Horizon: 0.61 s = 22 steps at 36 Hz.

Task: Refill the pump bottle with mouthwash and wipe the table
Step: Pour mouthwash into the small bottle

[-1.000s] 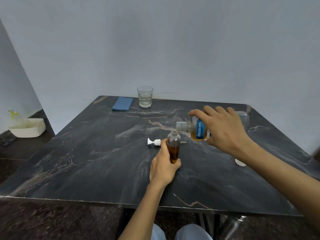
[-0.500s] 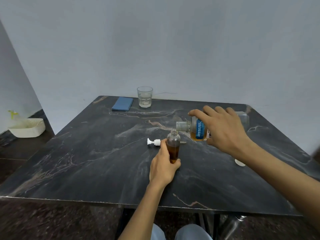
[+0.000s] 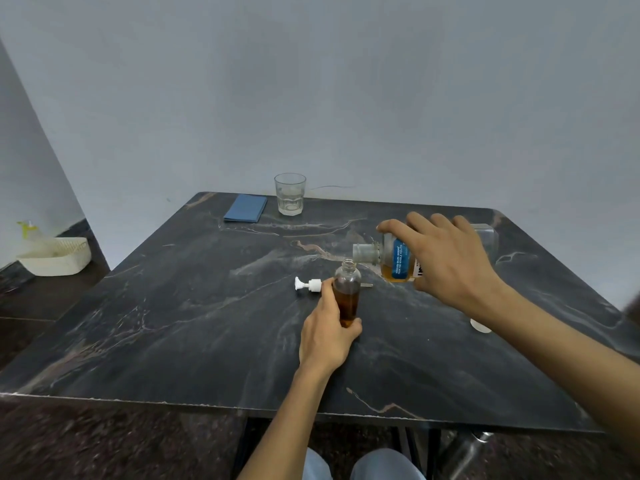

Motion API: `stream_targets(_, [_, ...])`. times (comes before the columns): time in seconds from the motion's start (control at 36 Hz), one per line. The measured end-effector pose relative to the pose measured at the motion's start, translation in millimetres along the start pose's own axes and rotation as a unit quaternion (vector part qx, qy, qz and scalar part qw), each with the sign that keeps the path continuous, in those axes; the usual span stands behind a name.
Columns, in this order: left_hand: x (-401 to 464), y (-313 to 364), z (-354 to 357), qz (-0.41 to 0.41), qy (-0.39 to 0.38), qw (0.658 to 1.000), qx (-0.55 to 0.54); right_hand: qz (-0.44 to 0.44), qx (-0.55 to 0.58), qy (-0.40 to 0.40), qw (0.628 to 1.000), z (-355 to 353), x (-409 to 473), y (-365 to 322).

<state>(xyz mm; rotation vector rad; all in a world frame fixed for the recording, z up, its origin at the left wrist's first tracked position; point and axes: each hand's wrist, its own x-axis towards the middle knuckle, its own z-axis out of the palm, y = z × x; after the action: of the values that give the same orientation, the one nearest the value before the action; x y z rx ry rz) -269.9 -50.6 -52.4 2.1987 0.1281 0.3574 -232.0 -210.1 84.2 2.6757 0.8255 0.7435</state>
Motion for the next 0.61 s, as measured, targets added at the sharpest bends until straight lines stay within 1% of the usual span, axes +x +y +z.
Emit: stream_targets(0.61, [-0.8, 1.2, -0.5, 0.007, 0.002, 1.0, 0.0, 0.0, -0.001, -0.008, 1.0, -1.5, 1.2, 0.3])
